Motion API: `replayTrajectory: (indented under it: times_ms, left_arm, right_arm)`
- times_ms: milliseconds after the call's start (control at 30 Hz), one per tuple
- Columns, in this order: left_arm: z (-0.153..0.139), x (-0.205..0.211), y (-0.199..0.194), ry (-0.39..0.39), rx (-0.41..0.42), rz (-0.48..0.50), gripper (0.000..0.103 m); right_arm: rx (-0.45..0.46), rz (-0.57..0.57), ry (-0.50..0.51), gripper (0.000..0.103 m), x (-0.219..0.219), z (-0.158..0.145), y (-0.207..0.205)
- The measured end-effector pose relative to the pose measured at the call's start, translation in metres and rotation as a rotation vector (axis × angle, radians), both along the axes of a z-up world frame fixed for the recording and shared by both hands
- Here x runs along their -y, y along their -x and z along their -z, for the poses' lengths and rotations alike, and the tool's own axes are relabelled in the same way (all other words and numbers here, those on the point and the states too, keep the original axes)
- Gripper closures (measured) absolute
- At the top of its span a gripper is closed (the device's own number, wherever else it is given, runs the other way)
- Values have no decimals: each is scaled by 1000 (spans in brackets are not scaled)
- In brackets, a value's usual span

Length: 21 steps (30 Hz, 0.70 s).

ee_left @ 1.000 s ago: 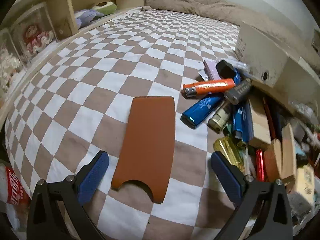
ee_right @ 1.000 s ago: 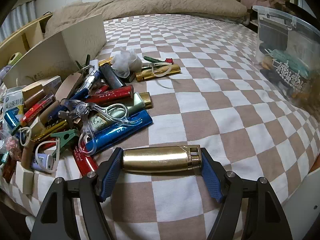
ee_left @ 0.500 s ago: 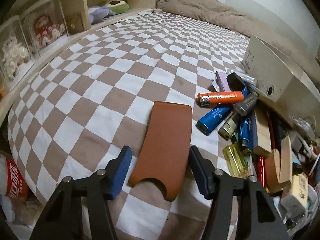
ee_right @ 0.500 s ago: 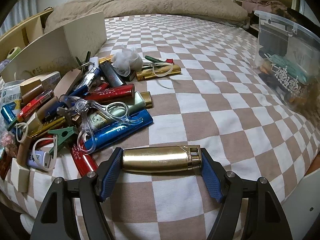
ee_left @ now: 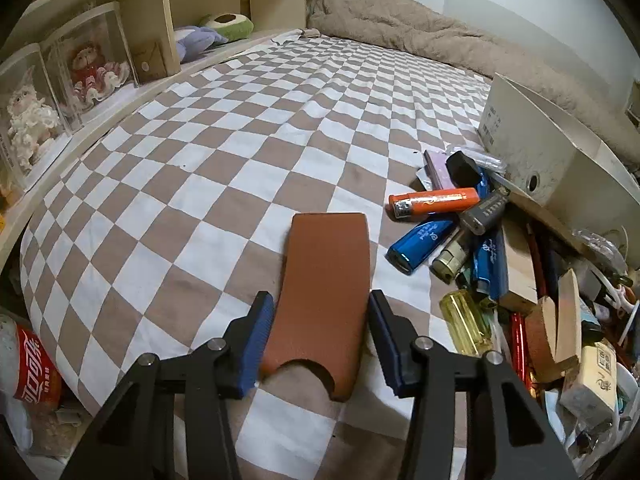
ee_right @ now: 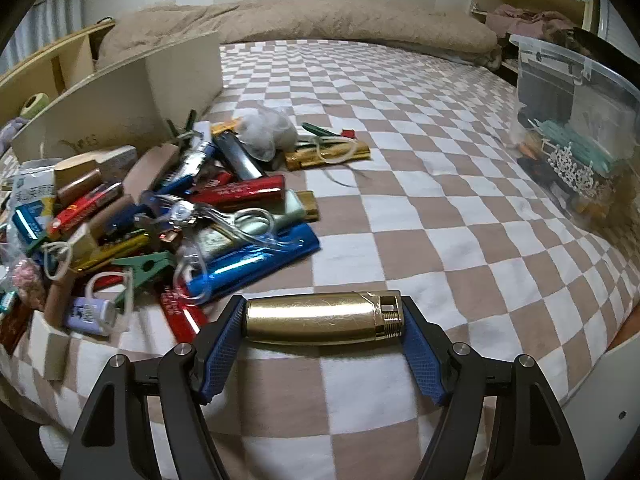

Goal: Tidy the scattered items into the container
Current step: 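Lift and carry the leather sleeve and gold cylinder over the white box with both tools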

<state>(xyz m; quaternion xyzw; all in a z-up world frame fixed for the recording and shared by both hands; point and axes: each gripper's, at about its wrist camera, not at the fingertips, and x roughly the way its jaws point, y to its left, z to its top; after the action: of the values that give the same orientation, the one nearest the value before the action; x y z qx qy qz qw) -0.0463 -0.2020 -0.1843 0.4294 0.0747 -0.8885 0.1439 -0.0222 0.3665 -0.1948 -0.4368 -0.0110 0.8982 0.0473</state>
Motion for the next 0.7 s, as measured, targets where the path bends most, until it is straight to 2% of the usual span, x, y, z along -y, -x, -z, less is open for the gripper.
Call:
replayTrajectory:
  times_ms: [367,700]
  left_arm:
    - [-22,-17,-13,-16,-62,64,56]
    - [-67,-57,-9,-28,-167,192,56]
  right_arm:
    - [-89,0,23,28,10,-24,-20]
    - [-178,-66,79,28,37,-60,-20]
